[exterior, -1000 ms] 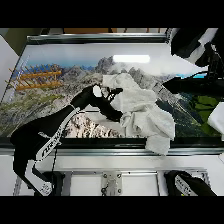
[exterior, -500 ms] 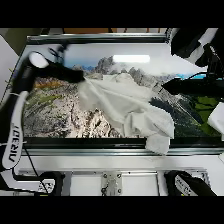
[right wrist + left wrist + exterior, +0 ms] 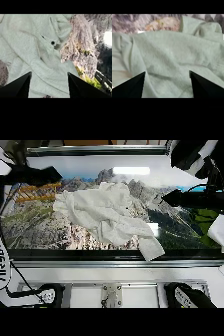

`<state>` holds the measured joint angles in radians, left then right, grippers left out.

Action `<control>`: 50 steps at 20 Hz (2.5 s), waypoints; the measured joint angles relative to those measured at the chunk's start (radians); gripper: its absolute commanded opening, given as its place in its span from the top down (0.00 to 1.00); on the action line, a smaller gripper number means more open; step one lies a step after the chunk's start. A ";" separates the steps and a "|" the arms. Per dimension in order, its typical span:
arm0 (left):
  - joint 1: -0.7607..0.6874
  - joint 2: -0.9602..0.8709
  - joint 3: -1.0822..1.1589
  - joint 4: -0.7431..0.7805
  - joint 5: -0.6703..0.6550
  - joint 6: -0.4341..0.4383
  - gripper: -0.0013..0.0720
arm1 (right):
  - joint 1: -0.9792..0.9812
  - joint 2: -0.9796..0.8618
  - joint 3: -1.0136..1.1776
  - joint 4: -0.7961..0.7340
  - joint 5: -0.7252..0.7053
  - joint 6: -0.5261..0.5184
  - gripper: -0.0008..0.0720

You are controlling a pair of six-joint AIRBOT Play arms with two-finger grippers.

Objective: Fold the clothes and pants, and hang the long-sleeved shirts on hangers.

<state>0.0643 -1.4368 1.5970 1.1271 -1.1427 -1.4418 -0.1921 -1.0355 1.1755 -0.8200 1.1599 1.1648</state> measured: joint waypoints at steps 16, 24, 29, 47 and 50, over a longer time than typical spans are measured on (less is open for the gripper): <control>-0.703 -0.251 -0.199 -0.004 0.090 -0.167 0.75 | 0.000 0.000 0.000 0.000 0.008 0.014 0.33; -0.581 -0.193 -0.157 0.060 0.014 -0.173 0.95 | 0.017 -0.002 0.000 -0.059 0.026 0.014 0.33; -0.362 0.010 -0.185 0.225 -0.129 -0.153 0.95 | 0.117 -0.081 0.000 -0.213 -0.078 0.080 0.32; -0.142 0.232 -0.568 0.284 -0.156 -0.138 0.95 | 0.425 -0.881 0.342 -0.080 -0.352 0.145 0.85; -0.139 0.232 -0.560 0.286 -0.158 -0.137 0.95 | 0.431 -0.888 0.369 -0.078 -0.352 0.145 0.95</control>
<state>-0.0750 -1.2049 1.0370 1.4132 -1.3003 -1.5784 0.2390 -1.9240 1.5444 -0.8978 0.8082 1.3102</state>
